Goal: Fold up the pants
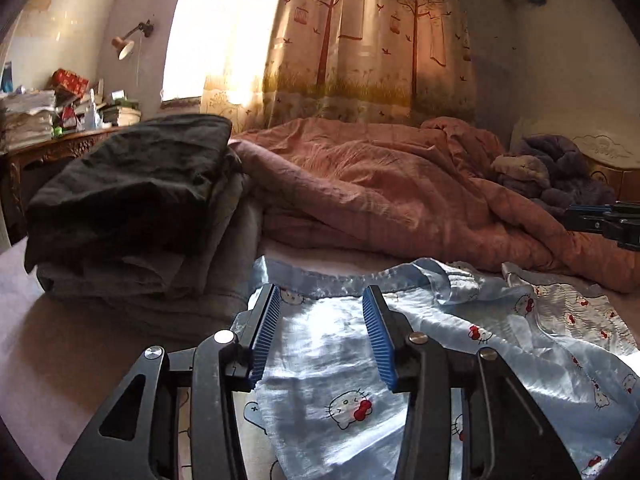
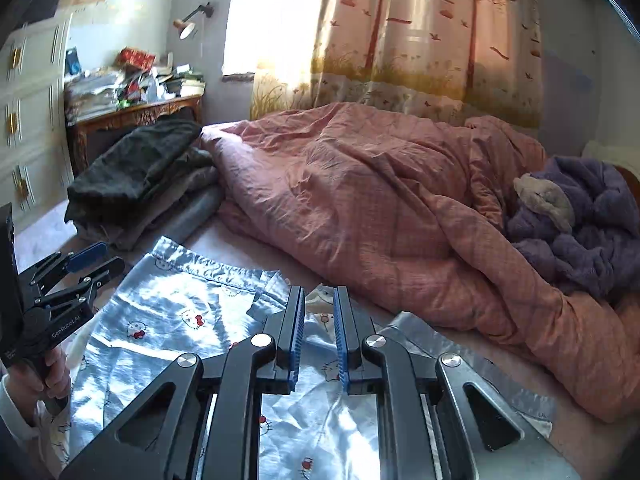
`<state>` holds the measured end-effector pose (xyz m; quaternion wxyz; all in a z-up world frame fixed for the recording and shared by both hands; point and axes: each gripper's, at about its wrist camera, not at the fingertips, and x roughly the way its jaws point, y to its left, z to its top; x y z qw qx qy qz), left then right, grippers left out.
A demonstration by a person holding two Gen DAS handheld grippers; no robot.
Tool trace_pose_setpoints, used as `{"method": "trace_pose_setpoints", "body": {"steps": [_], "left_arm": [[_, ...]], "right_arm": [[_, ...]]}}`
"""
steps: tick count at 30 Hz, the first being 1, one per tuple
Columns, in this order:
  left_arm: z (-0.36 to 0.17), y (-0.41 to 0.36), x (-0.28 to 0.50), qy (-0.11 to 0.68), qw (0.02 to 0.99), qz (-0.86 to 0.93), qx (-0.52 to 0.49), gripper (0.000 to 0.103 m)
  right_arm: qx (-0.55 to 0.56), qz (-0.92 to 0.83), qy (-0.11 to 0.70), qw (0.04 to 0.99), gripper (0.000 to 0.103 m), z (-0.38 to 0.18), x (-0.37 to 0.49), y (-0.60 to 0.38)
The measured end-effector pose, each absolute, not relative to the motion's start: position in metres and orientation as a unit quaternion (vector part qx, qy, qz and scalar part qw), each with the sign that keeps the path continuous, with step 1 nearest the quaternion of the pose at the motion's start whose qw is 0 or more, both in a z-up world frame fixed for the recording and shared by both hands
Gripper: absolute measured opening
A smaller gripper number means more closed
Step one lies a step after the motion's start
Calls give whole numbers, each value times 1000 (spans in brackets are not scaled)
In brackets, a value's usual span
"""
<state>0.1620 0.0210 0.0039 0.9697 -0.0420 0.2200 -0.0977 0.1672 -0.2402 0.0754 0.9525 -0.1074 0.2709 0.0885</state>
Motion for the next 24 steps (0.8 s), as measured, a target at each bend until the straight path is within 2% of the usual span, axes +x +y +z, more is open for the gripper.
{"method": "trace_pose_setpoints", "body": {"steps": [2,4,8,18,20,22,24], "left_arm": [[1,29,172,244,961,-109,-70,37],[2,33,168,237,963,-99,-85,37],[-1,30,167,242,963,-86,-75,37],[-6,43,172,259,958,-75,-103,37],[-6,42,173,259,958,-75,-100,37],[-6,40,172,258,958,-76,-95,37],[-5,39,171,257,959,-74,-90,37]], "right_arm": [[-134,95,286,944,13,59,178,-216],[-172,91,299,934,15,41,189,-194],[-234,81,307,919,33,9,206,-160],[-298,53,336,892,35,-32,244,-138],[-311,47,332,889,43,-35,247,-139],[-328,41,328,885,43,-39,249,-137],[-327,37,330,885,32,-41,252,-139]]}}
